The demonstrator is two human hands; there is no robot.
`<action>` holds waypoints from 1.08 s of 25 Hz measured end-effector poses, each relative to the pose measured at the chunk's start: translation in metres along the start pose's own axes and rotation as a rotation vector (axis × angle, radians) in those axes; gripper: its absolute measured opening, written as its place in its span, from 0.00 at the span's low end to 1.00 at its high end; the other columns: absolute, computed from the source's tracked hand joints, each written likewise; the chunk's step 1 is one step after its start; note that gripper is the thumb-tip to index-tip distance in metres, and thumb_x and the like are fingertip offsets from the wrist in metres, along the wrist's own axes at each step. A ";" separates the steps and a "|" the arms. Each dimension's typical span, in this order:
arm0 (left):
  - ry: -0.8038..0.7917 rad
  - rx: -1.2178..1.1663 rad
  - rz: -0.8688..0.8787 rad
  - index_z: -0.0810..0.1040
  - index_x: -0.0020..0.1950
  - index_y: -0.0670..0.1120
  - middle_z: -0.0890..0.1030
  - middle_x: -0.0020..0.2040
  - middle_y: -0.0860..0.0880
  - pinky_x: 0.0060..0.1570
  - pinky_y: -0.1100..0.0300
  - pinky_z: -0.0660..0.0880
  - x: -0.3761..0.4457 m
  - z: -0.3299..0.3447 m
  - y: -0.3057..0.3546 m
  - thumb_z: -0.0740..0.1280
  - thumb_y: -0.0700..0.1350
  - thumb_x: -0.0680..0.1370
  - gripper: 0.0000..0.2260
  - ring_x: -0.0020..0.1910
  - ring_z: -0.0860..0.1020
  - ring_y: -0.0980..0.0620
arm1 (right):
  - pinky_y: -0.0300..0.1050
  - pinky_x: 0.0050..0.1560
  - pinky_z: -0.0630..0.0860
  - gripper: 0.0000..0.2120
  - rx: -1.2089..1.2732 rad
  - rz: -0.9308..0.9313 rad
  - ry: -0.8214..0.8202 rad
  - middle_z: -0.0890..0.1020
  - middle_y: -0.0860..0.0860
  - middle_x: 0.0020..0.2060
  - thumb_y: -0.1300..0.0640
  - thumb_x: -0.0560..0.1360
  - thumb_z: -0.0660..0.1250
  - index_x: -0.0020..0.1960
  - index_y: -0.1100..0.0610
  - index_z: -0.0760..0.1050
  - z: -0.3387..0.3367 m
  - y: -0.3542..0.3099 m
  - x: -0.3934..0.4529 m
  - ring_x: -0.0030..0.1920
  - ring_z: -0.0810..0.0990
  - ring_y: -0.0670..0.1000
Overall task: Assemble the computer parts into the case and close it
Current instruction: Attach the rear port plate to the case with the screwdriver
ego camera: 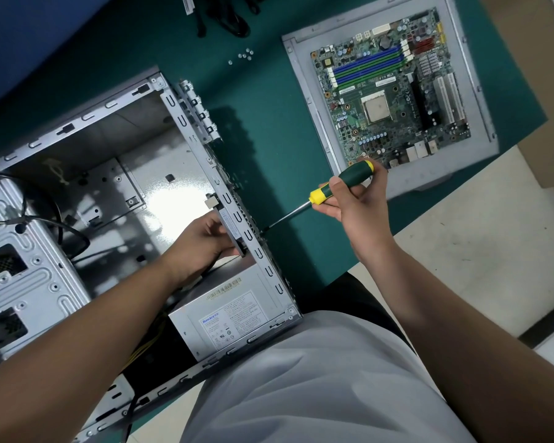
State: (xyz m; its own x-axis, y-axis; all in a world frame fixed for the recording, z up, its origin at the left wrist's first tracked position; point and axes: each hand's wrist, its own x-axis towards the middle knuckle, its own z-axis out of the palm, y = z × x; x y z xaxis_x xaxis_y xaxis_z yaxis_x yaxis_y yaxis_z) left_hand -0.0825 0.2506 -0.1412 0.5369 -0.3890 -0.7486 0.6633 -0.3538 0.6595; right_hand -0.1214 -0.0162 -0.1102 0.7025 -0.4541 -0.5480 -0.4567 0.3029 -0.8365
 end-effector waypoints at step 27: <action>-0.006 -0.069 0.017 0.74 0.61 0.27 0.84 0.50 0.35 0.49 0.59 0.81 -0.001 0.001 -0.001 0.64 0.23 0.77 0.12 0.48 0.84 0.45 | 0.56 0.53 0.83 0.21 -0.054 -0.176 -0.162 0.80 0.66 0.56 0.65 0.82 0.65 0.69 0.53 0.60 -0.001 -0.016 -0.030 0.58 0.83 0.62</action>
State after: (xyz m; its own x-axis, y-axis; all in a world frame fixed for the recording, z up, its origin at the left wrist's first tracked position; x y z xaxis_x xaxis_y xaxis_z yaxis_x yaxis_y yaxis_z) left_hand -0.0840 0.2505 -0.1408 0.5458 -0.3996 -0.7365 0.6882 -0.2877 0.6660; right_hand -0.1360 -0.0086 -0.0801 0.8501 -0.3548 -0.3892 -0.3447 0.1839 -0.9205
